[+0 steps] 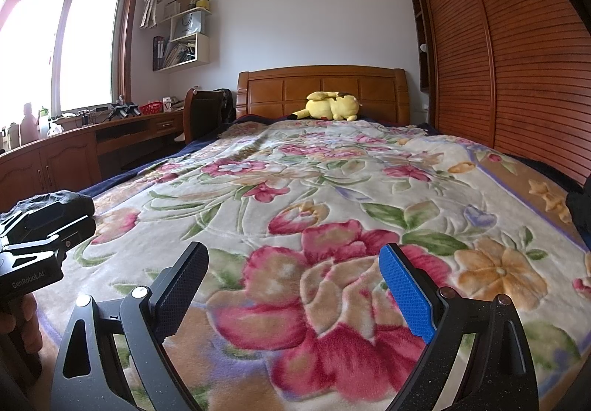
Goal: Fold large clothes
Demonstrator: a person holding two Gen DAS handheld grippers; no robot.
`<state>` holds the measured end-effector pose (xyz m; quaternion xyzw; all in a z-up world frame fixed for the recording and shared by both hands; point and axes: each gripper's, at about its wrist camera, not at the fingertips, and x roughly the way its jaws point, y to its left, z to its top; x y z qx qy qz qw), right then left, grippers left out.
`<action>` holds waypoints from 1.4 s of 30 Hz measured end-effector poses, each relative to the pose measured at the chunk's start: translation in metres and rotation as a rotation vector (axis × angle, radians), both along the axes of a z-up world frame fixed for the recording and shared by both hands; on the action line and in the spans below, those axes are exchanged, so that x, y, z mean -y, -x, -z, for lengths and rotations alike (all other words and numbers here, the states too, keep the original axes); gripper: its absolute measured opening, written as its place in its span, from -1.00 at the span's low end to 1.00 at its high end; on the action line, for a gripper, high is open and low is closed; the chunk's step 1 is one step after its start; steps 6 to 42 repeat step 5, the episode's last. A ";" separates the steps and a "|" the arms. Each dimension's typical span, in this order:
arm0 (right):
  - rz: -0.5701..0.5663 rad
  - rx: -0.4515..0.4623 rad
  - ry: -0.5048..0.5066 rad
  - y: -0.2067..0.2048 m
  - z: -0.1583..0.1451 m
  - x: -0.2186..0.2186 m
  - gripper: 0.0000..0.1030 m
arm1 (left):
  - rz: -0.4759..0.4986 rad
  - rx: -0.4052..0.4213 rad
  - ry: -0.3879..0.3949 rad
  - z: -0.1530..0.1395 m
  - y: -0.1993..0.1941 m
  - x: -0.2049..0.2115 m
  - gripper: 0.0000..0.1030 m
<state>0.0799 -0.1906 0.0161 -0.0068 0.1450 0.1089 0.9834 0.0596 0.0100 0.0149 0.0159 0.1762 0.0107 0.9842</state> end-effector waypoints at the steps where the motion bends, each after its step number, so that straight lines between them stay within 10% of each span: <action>1: 0.001 0.000 0.000 0.000 0.000 0.000 0.83 | 0.000 0.000 0.001 0.000 0.000 0.000 0.70; 42: 0.000 0.000 0.000 0.000 0.000 0.000 0.83 | 0.000 0.000 0.000 0.000 0.000 0.000 0.70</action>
